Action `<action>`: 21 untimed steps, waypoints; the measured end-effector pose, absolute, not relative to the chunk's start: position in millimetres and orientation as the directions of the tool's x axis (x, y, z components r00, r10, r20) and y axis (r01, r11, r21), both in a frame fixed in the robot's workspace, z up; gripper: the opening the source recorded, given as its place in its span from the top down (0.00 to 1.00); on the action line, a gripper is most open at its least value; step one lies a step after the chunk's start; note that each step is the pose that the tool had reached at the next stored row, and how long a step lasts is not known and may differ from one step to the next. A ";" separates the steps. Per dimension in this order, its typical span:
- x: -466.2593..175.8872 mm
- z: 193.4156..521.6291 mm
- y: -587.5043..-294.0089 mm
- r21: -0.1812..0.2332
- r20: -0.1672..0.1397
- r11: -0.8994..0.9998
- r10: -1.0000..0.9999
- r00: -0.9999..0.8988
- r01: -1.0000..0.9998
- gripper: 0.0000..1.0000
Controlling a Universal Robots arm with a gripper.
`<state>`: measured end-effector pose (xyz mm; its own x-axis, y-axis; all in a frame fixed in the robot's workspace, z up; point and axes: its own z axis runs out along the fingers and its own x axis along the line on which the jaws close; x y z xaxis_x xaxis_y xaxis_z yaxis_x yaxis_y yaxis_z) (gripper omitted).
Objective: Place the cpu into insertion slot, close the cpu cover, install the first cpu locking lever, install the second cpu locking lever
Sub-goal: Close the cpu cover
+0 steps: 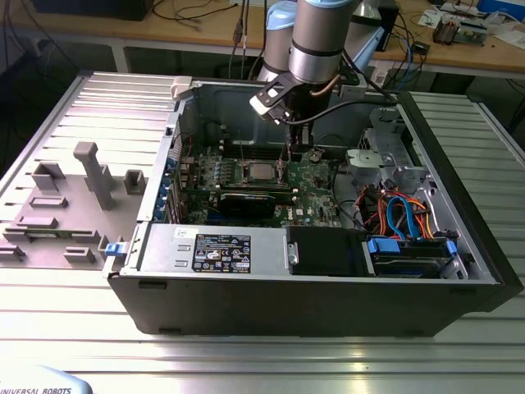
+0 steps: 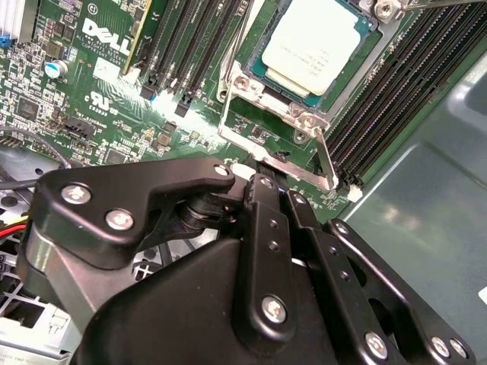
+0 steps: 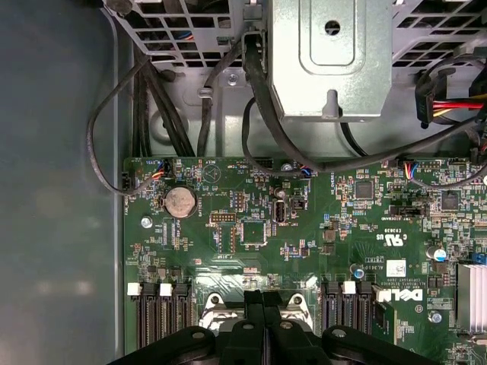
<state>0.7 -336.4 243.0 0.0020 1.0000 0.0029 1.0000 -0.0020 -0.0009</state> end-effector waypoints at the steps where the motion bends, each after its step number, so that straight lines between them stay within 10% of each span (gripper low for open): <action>1: 0.4 243.0 -336.4 -0.001 0.003 -0.002 1.000 0.002 1.000 0.89; 21: -8.2 243.0 -336.4 -0.001 0.003 -0.002 1.000 0.002 1.000 0.89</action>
